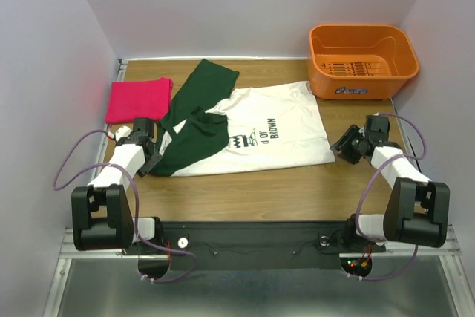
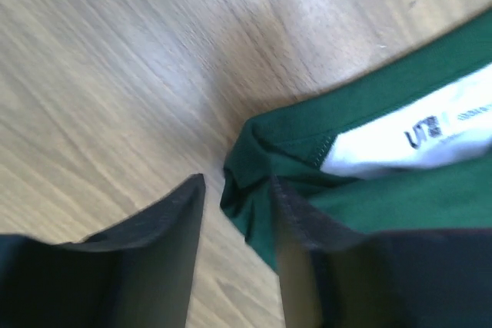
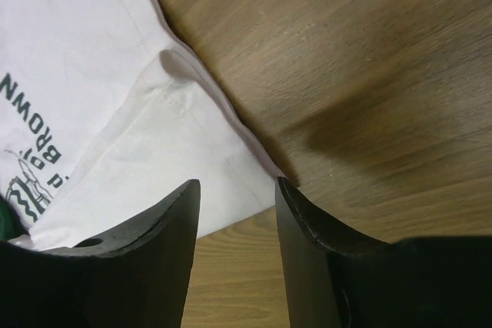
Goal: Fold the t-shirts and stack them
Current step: Fold the tshirt
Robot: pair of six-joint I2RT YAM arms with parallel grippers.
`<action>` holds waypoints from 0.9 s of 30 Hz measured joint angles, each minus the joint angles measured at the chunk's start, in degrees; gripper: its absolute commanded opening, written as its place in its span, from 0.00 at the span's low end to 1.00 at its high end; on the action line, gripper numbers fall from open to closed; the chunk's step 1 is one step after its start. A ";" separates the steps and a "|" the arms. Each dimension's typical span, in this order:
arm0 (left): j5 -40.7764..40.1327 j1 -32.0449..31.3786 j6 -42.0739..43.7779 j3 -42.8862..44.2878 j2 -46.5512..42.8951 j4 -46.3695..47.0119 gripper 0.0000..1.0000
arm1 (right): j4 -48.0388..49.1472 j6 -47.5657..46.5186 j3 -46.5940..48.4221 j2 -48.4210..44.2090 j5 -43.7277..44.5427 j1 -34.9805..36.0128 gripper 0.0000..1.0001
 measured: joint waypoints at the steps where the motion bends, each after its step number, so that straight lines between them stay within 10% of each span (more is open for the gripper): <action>1: -0.02 0.07 0.22 0.02 -1.77 -0.46 0.62 | -0.22 -0.09 0.00 -1.07 0.09 -0.09 0.50; 10: 3.98 -4.33 0.81 0.20 -14.64 -1.64 0.58 | -1.03 -0.61 0.55 -2.38 -3.02 -0.20 0.32; 27: 9.77 -13.16 -3.48 -5.86 -1.95 10.45 0.51 | 3.15 2.12 -5.03 1.49 -2.34 -0.31 0.32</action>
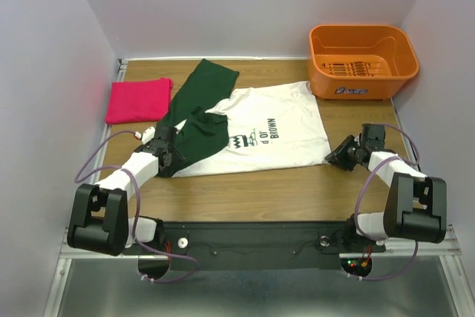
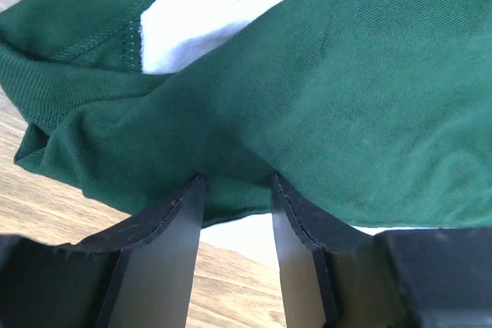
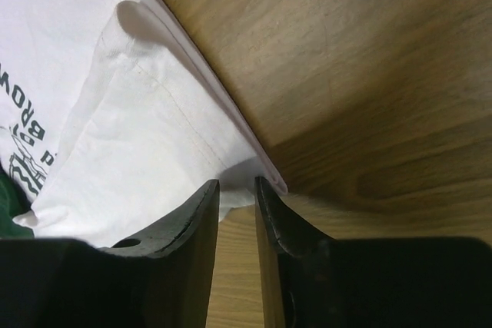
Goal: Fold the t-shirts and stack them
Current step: Fold the tshirt
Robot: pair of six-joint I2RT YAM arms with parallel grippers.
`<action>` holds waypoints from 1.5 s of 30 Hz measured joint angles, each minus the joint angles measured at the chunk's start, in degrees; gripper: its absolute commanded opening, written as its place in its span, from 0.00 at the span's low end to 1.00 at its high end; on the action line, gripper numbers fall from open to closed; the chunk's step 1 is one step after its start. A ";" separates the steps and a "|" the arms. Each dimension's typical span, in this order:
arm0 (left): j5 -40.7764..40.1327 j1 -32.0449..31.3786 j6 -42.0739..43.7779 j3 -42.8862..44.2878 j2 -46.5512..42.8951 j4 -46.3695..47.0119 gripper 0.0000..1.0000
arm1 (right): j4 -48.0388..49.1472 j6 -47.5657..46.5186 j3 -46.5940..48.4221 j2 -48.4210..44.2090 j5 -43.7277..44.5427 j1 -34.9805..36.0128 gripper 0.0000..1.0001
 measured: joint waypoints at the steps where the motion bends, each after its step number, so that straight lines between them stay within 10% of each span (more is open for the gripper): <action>1: -0.13 0.00 -0.35 -0.72 -0.83 0.55 0.52 | 0.15 0.17 -0.66 -0.87 0.00 0.00 0.33; 12: -1.79 -0.68 -0.61 0.02 -8.41 -5.29 0.65 | -8.46 -4.94 5.55 -6.99 1.05 4.00 0.41; 24: -1.16 -7.76 1.20 7.63 -2.78 -5.38 0.65 | -5.38 -16.46 30.21 17.22 -2.75 37.70 0.38; 45: -0.50 -8.00 1.22 1.60 1.27 -0.11 0.65 | -3.72 -18.51 37.70 34.34 -10.54 41.24 0.22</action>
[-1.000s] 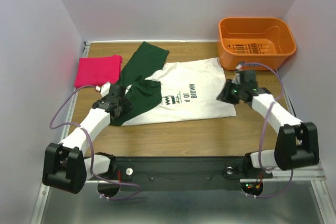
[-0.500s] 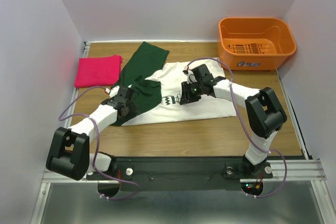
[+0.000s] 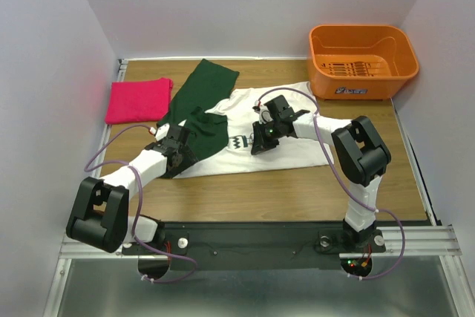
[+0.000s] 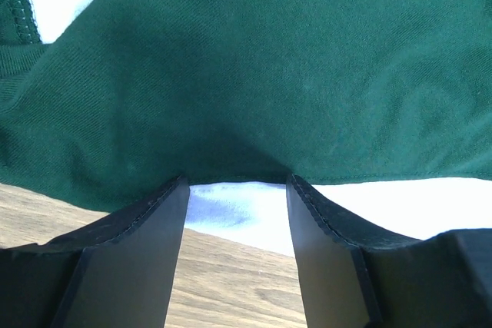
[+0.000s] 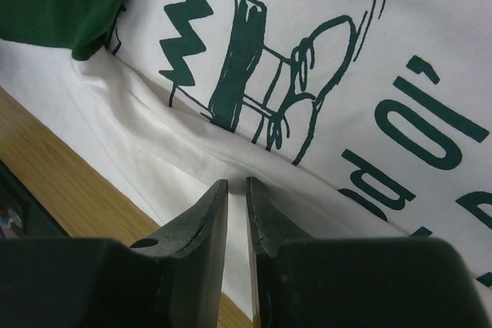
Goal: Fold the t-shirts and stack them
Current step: Fold the tshirt
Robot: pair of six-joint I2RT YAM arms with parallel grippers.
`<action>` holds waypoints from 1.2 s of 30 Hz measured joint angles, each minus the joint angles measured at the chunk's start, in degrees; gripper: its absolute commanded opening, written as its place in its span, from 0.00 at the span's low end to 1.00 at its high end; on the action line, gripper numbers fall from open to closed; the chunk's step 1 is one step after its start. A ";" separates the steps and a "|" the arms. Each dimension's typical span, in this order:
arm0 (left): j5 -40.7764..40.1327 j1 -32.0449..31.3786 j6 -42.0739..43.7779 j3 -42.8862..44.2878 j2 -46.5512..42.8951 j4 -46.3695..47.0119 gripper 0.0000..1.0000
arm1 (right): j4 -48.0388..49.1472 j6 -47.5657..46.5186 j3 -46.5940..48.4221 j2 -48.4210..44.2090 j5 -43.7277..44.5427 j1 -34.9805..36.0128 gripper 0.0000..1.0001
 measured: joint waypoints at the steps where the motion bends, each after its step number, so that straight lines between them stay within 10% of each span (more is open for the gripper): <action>1: -0.04 0.00 0.00 -0.17 -0.09 0.20 0.65 | 0.00 0.17 0.02 0.00 0.22 -0.13 0.21; 36: -2.99 0.11 4.31 4.44 2.97 -4.11 0.76 | -6.01 5.79 -16.79 -19.67 31.65 -8.90 0.42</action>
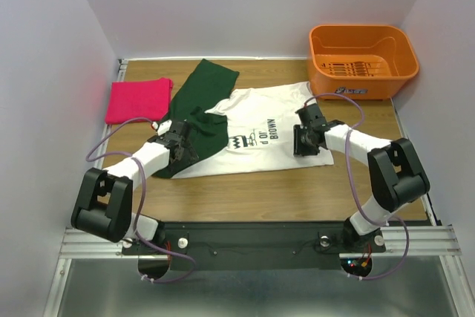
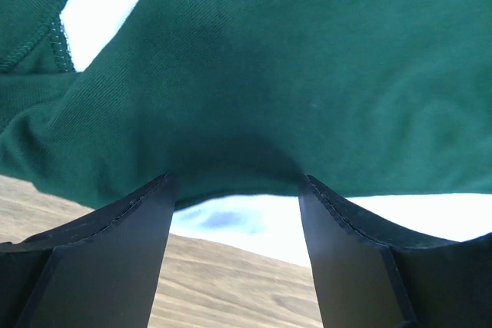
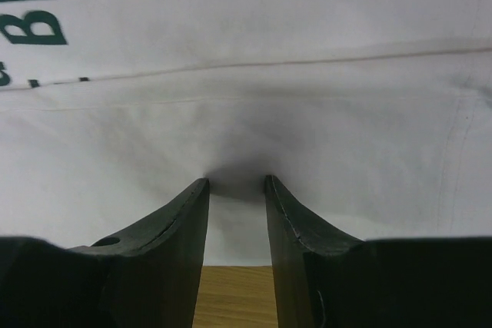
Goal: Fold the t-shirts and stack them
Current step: Fold the tshirt
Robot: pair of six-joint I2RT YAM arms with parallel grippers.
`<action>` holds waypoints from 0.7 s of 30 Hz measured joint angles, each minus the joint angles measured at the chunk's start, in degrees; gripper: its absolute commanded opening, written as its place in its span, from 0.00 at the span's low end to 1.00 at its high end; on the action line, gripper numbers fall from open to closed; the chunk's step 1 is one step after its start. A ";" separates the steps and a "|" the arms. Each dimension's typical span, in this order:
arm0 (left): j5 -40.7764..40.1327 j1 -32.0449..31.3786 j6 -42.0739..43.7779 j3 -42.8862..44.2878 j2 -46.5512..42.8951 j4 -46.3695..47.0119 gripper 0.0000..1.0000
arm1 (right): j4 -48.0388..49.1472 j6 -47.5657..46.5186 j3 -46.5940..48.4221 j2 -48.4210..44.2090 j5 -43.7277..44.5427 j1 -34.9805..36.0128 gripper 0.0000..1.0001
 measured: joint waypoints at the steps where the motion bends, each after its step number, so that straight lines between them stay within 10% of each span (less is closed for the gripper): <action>1: 0.02 0.02 0.31 0.00 0.85 0.04 0.76 | -0.61 0.42 -0.52 0.63 0.42 -0.07 0.42; 14: 7.43 2.78 2.82 -0.96 0.22 0.24 0.79 | -2.86 6.88 -9.64 -9.01 -4.02 -0.87 0.75; 21: 14.97 2.78 0.26 -5.62 -9.60 -5.42 0.84 | -16.15 9.70 -11.04 -18.88 -5.31 -1.62 0.77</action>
